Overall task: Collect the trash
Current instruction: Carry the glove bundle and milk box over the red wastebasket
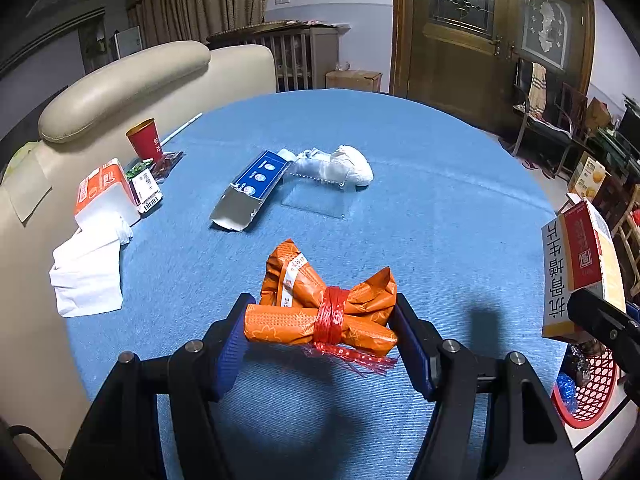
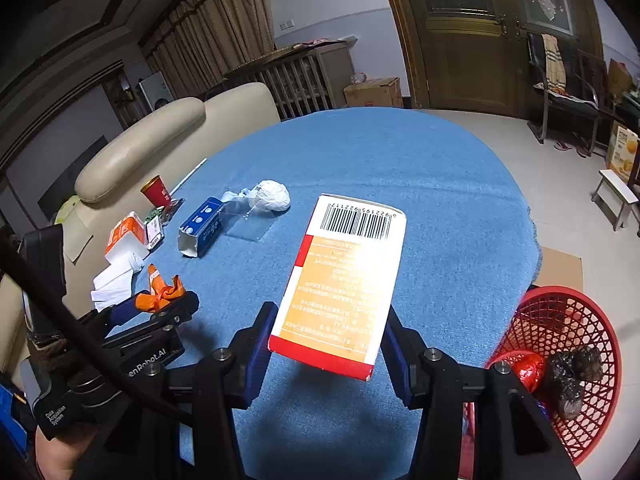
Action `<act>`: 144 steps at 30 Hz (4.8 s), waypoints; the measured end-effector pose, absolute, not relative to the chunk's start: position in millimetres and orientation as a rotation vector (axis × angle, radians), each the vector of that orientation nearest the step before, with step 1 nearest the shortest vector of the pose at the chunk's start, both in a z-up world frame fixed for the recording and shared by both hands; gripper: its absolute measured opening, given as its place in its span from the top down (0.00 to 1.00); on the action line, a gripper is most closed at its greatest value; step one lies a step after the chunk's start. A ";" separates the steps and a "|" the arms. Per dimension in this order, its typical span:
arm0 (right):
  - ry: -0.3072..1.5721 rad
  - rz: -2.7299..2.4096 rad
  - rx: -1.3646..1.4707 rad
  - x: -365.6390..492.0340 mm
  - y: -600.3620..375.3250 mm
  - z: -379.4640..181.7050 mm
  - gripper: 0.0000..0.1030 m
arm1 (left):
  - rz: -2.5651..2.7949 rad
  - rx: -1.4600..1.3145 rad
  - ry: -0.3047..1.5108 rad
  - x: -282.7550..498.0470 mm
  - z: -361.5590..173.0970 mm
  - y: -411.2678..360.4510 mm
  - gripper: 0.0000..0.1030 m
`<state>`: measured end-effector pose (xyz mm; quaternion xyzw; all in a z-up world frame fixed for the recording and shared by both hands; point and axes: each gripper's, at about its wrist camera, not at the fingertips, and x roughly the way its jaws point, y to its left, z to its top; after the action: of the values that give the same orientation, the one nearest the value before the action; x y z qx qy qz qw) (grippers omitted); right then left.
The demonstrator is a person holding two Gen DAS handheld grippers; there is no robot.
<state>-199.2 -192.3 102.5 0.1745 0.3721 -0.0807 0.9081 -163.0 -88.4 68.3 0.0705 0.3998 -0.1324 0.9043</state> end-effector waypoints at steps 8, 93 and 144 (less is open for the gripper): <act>0.756 -0.167 0.362 -202.2 -192.8 106.1 0.48 | -0.273 0.147 0.827 -163.6 68.9 -89.0 0.33; 0.763 -0.222 0.435 -243.1 -225.9 85.8 0.48 | -0.375 0.251 0.863 -182.9 43.9 -138.0 0.33; 0.780 -0.498 0.541 -340.6 -351.4 58.0 0.48 | -0.672 0.456 0.794 -245.1 58.0 -284.5 0.33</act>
<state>-340.6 -351.4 58.0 0.2576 0.3714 -0.2374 0.8599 -245.1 -284.5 58.0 0.2161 0.3760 -0.3182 0.8430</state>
